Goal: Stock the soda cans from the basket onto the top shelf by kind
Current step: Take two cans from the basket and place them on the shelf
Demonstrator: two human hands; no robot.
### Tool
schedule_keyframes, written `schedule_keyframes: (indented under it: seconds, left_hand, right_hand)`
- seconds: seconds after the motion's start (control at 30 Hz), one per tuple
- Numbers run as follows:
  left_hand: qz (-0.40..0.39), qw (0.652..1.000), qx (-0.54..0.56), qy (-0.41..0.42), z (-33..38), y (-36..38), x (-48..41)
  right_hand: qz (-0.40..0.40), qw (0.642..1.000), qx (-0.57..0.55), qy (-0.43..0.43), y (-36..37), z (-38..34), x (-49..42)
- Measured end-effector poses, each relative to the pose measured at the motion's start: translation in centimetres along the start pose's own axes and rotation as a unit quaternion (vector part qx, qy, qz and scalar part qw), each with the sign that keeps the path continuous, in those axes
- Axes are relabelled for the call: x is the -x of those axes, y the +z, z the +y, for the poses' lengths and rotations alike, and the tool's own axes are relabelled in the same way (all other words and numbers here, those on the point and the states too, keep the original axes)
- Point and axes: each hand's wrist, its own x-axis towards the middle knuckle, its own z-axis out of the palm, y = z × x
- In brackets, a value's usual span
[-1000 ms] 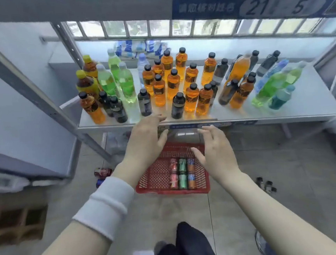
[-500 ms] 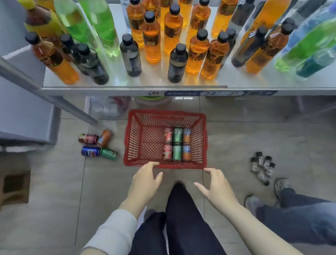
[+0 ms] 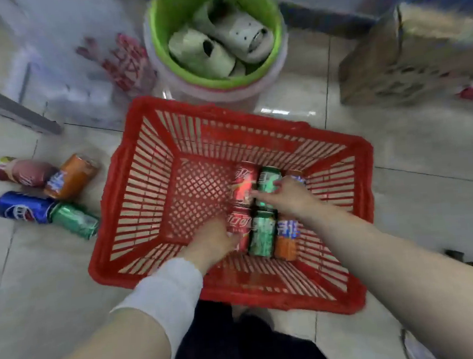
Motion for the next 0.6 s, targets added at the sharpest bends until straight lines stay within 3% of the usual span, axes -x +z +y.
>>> schedule_keyframes:
  seconds: [0.2,0.33,0.5,0.6]
  left_hand:
    - [-0.025,1.0,-0.014,0.0,-6.0,3.5,-12.8]
    - [-0.042,0.999,0.022,0.013,-6.8,4.8,-14.9]
    - [-0.016,1.0,0.002,0.025,-6.4,5.7,-14.5]
    - [-0.019,1.0,0.021,-0.014,-6.5,5.9,-14.8]
  right_hand:
    - [0.049,0.982,0.176,-0.038,4.4,-1.9,-12.9]
    - [0.109,0.96,0.257,-0.018,6.6,-1.4,-16.3]
    - [0.093,0.98,0.172,0.046,8.2,-0.9,-18.6]
    - [0.113,0.982,0.136,0.072,9.0,-1.2,-19.0]
